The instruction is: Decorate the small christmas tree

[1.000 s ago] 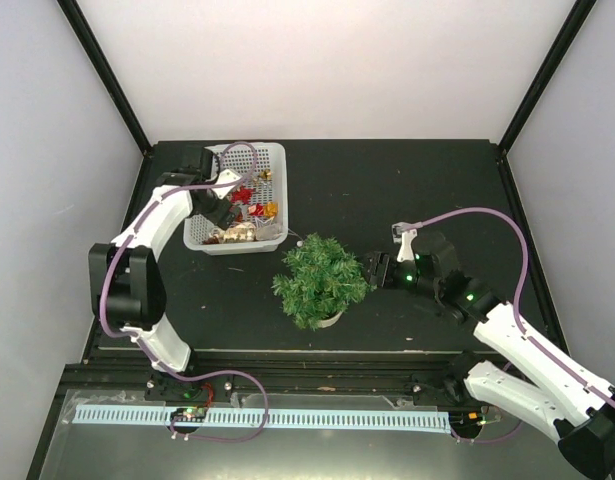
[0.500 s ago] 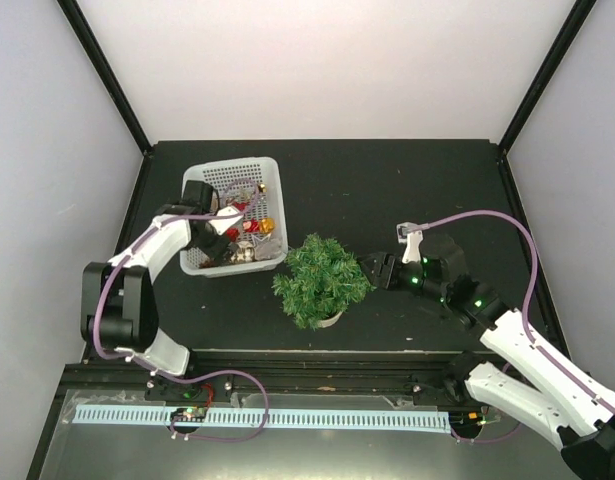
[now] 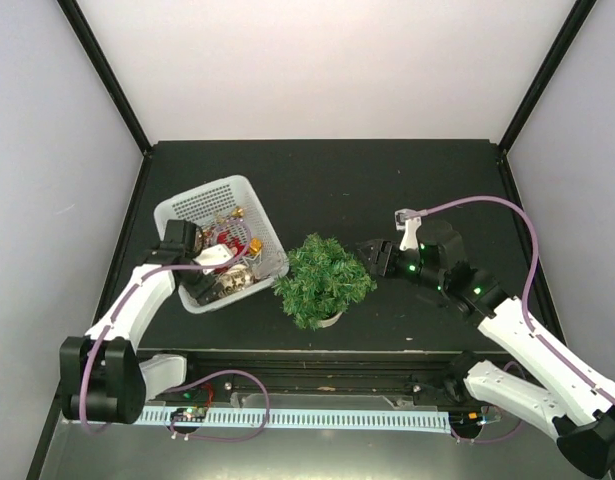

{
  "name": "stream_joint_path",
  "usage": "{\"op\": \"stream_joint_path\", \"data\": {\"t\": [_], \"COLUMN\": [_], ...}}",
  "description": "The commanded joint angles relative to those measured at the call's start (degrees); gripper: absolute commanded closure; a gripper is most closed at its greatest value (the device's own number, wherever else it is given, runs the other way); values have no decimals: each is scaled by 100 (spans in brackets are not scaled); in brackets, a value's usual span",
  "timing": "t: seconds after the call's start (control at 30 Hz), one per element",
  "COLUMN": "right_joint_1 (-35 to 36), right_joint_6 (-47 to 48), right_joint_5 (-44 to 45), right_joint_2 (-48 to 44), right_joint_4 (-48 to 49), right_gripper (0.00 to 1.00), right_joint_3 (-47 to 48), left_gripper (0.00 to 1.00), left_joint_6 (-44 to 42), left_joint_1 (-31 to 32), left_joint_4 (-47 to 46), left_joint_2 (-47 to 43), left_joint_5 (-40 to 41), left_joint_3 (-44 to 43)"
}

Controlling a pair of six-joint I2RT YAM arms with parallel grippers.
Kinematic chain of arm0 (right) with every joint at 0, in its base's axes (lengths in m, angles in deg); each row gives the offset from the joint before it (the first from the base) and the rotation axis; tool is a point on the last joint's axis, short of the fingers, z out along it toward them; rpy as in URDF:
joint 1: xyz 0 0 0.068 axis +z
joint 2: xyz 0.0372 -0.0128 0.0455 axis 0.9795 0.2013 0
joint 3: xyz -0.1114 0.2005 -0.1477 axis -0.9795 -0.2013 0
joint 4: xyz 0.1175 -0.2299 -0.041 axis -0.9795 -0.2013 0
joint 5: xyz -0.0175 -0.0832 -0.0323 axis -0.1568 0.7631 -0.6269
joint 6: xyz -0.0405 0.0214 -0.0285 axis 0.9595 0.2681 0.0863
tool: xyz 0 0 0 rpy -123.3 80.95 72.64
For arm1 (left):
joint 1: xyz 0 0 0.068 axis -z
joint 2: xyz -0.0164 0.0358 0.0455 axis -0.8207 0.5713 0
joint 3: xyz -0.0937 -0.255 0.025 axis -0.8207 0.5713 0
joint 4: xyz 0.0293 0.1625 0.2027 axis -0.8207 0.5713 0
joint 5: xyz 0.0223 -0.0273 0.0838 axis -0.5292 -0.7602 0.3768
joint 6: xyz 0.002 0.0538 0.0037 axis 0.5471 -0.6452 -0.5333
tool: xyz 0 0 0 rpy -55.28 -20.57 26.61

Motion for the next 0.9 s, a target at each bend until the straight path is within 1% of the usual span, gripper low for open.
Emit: {"op": "stream_joint_path", "data": {"t": [0.0,0.13,0.23,0.33,0.43,0.53,0.63,0.7,0.77,0.87], "right_joint_1": [-26,-19,-20,-22,-20,-20,-21,-19,-28,-40], "right_joint_6": [152,192,217,240,245,262,288,306,323,311], "right_joint_5": [168,173,132,84,65,51,55,67,75,56], "right_joint_2": [60,112,189,247,283,325,355,397,449,536], "right_joint_4": [-65,-90,-55,11,72,100,137,175,218,302], "right_gripper": [33,33,33,33,32,32,31,30,30,30], "right_joint_3": [308,362,336,315,292,280,261,237,212,172], "left_gripper": [1,1,1,1,1,1,1,1,1,1], "left_joint_6": [-692,-1179,-1689,-2146,-2357,-2217,-1846,-1612,-1460,-1259], "left_joint_1": [-277,-593,-895,-1268,-1650,-2023,-2322,-2430,-2456,-2456], "left_joint_4": [383,536,346,84,-300,-287,188,559,873,978], "left_joint_2": [-372,-835,-1068,-1033,-830,-415,108,372,475,464], "left_joint_5": [113,144,341,401,322,41,-359,-629,-868,-1064], "left_joint_3": [423,550,661,625,389,-304,-1173,-1604,-1798,-1786]}}
